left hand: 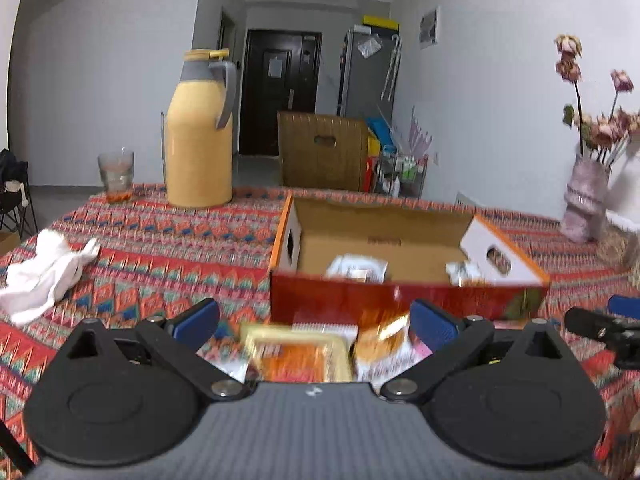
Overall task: Organize snacks
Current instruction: 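Grasp a white oat cracker packet from the pile with the right tool, then grasp a white snack packet with the left tool while the right holds its packet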
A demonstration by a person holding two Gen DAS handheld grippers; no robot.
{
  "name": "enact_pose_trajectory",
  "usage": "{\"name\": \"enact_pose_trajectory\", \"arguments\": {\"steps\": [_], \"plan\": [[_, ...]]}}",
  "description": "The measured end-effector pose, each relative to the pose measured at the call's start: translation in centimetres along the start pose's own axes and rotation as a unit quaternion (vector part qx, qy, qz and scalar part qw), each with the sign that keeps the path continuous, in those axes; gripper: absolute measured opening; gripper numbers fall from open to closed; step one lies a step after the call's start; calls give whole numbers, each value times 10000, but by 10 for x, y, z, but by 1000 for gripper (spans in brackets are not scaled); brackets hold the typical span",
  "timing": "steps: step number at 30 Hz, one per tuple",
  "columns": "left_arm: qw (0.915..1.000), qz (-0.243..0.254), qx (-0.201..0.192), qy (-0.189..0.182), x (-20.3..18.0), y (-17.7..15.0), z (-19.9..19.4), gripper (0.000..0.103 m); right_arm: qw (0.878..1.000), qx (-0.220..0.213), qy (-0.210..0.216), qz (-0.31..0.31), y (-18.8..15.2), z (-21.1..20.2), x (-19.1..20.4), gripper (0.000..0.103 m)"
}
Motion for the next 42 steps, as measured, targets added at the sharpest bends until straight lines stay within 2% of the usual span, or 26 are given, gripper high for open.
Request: {"name": "enact_pose_trajectory", "arguments": {"steps": [7,12,16,20,24,28,33,35,42], "plan": [[9998,83,160,10,10,-39,-7,103,9994,312,-79,136,-40,-19,-1,103],[9999,97,53,12,10,-47,-3,103,9983,470,-126,334,-63,-26,-4,103],[10000,60,62,-4,10,-49,-1,103,9982,449,-166,374,-60,-27,-6,103],[9999,-17,109,12,11,-51,1,103,9984,508,-116,202,-45,-18,-4,94],[9999,-23,118,17,11,-51,2,103,9965,827,-89,118,-34,5,-3,83],[9998,-60,163,-17,12,-52,3,103,9923,1216,-120,212,-33,33,-4,70],[9998,-88,194,-62,13,-52,4,103,9887,1452,-201,328,-38,56,-7,60],[9997,-104,203,-84,13,-52,4,103,9883,1468,-173,374,-42,58,-8,53],[9996,-131,242,-103,12,-53,5,103,9925,1132,-8,457,-46,47,-7,45]]}}
Point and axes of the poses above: each gripper's, at about its wrist camera, not at the fingertips, and z roughly the way its jaws point, x to its left, y to its top, the point moved 8 cm from there along z, roughly the way its jaws point, and after that the axes turned 2 degrees about y, right-handed, at the moved point
